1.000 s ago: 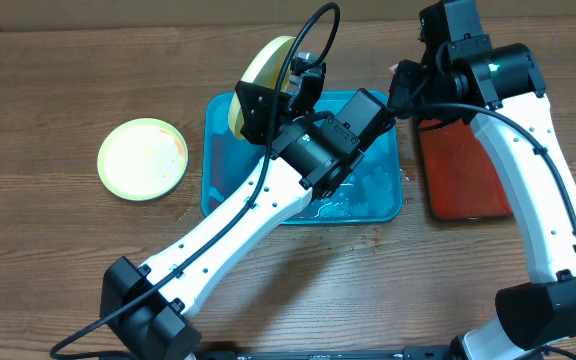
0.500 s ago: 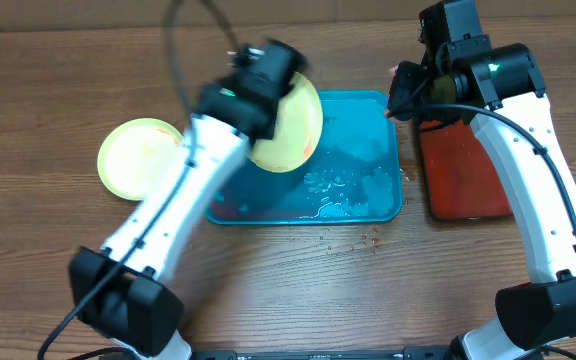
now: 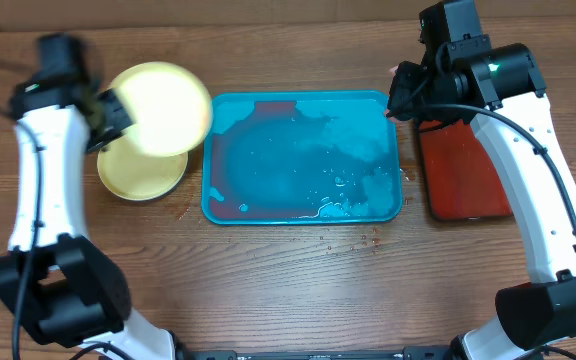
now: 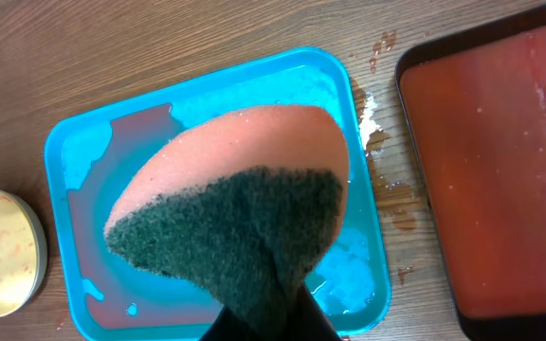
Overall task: Clean dirty plates on tray and stack at the side
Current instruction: 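Lift the yellow plate with the left gripper and stack it on the left pile, then lower the sponge onto the red tray and open the right gripper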
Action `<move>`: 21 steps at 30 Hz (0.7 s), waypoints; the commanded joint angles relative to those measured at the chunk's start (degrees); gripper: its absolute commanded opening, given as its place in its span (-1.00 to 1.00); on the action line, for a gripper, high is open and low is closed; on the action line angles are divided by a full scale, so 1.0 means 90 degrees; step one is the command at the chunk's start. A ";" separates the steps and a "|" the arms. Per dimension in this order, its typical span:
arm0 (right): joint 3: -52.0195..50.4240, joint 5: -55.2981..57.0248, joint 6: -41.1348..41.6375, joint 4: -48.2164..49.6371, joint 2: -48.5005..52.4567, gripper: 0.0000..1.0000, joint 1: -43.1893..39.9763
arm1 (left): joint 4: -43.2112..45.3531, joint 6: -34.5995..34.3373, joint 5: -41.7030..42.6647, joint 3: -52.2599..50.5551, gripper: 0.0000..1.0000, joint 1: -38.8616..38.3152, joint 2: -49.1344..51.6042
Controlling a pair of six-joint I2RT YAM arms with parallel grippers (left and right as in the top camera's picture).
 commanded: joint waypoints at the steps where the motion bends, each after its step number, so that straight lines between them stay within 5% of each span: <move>1: 0.0049 0.0068 -0.0036 0.0036 -0.0090 -0.92 -0.0029 | 0.0289 -0.0204 0.0425 -0.0532 -0.91 0.0583 0.0364; 11: 0.0049 0.0066 -0.0036 0.0046 -0.0090 -0.92 -0.0029 | 0.1348 -0.0202 0.0593 -0.1545 -0.90 0.0993 0.0568; 16: 0.0049 0.0068 -0.0036 0.0032 -0.0090 -0.92 -0.0029 | 0.1348 -0.0199 0.0597 -0.1574 -0.26 0.0969 0.0568; 21: 0.0051 0.0066 -0.0036 0.0034 -0.0090 -0.92 -0.0029 | 0.1200 0.0231 0.1115 -0.1440 -0.07 0.0969 0.0566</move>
